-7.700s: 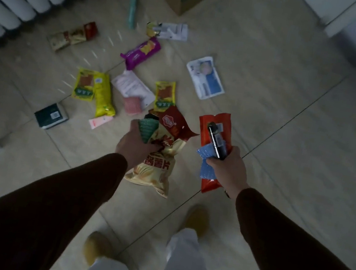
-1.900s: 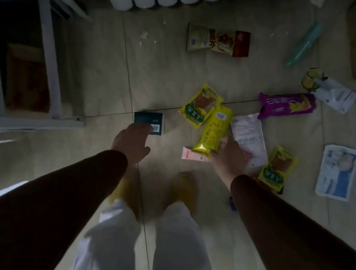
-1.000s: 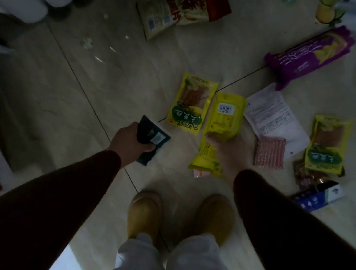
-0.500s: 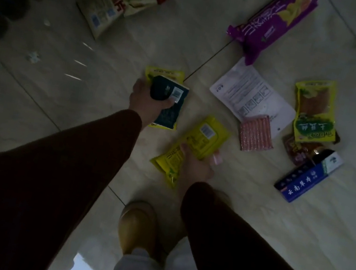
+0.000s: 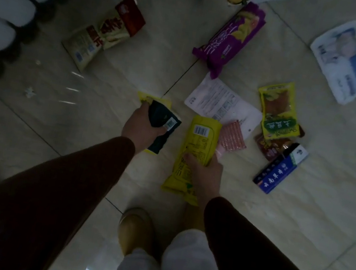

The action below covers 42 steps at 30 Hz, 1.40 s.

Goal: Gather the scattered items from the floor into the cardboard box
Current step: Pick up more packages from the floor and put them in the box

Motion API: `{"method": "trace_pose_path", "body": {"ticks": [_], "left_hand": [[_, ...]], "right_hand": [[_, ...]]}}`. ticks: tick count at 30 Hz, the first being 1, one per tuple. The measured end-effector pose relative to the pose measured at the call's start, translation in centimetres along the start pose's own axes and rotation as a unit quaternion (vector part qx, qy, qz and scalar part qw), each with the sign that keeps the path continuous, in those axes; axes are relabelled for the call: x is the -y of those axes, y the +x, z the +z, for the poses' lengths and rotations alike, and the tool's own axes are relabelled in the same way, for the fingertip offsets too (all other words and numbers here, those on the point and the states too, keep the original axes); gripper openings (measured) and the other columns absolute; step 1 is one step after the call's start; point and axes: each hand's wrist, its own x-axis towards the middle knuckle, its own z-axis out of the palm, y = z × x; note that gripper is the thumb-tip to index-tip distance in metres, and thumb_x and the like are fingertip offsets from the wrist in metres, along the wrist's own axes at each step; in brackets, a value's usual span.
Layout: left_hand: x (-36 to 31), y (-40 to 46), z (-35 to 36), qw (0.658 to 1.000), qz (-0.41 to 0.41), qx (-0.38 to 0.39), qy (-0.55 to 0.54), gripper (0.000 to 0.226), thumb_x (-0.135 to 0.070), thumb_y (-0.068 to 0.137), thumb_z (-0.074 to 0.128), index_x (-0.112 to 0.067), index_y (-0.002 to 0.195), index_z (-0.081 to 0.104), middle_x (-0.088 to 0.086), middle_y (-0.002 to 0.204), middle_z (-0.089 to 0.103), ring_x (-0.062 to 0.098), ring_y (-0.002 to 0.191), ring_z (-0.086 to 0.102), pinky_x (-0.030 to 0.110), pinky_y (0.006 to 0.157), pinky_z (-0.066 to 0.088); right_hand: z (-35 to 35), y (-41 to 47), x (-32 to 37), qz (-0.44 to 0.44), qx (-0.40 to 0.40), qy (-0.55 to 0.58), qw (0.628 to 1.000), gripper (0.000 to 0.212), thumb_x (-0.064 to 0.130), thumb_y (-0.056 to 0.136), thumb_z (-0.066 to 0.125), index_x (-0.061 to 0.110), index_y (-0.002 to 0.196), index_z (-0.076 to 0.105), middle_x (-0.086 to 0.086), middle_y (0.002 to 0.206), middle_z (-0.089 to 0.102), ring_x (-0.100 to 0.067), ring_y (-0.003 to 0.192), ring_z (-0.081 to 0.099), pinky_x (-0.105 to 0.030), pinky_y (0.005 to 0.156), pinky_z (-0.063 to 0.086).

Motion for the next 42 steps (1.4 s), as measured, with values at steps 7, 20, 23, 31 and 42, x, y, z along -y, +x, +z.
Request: {"method": "trace_pose_path", "body": {"ticks": [7, 20, 23, 31, 42], "left_hand": [[-7.8, -10.4, -1.7, 0.998, 0.038, 0.033, 0.032, 0.076, -0.044, 0.073, 0.081, -0.021, 0.135, 0.044, 0.006, 0.122, 0.058, 0.025, 0.109, 0.061, 0.049, 0.091, 0.056], [-26.5, -28.9, 1.5, 0.985, 0.128, 0.029, 0.108, 0.068, -0.043, 0.080, 0.077, -0.017, 0.134, 0.046, 0.008, 0.123, 0.056, 0.028, 0.113, 0.058, 0.045, 0.093, 0.052], [-30.6, -31.2, 5.1, 0.985, 0.132, 0.044, 0.105, 0.069, -0.045, 0.079, 0.077, -0.019, 0.134, 0.046, 0.006, 0.125, 0.057, 0.026, 0.114, 0.058, 0.047, 0.095, 0.052], [-41.4, -33.4, 14.4, 0.989, 0.126, 0.020, 0.077, 0.063, -0.040, 0.078, 0.080, -0.017, 0.128, 0.049, 0.006, 0.120, 0.061, 0.026, 0.107, 0.061, 0.042, 0.089, 0.053], [-53.6, -26.5, 16.4, 0.995, 0.094, -0.019, 0.014, 0.066, -0.046, 0.075, 0.079, -0.018, 0.126, 0.048, 0.007, 0.116, 0.057, 0.028, 0.107, 0.059, 0.048, 0.090, 0.054]], "right_hand": [[-11.6, -7.0, 2.5, -0.091, -0.031, -0.092, 0.991, 0.092, 0.085, 0.057, 0.074, 0.041, 0.135, 0.054, -0.002, 0.115, 0.068, -0.021, 0.097, 0.072, -0.046, 0.079, 0.063], [-35.4, -20.2, 7.7, -0.125, -0.079, -0.061, 0.987, 0.106, 0.074, 0.055, 0.082, 0.038, 0.146, 0.041, -0.005, 0.118, 0.067, -0.022, 0.096, 0.073, -0.047, 0.081, 0.063], [-41.5, -19.6, 8.4, -0.132, -0.086, -0.077, 0.984, 0.109, 0.077, 0.055, 0.079, 0.037, 0.148, 0.038, -0.006, 0.119, 0.065, -0.023, 0.097, 0.071, -0.047, 0.082, 0.062], [-56.7, -16.6, 13.0, -0.161, -0.113, -0.111, 0.974, 0.107, 0.075, 0.055, 0.073, 0.033, 0.148, 0.040, -0.008, 0.118, 0.060, -0.027, 0.099, 0.069, -0.048, 0.084, 0.061], [-63.1, -8.3, 27.1, -0.213, -0.067, -0.157, 0.962, 0.105, 0.073, 0.058, 0.075, 0.037, 0.148, 0.035, -0.008, 0.119, 0.061, -0.026, 0.097, 0.070, -0.048, 0.080, 0.063]]}}
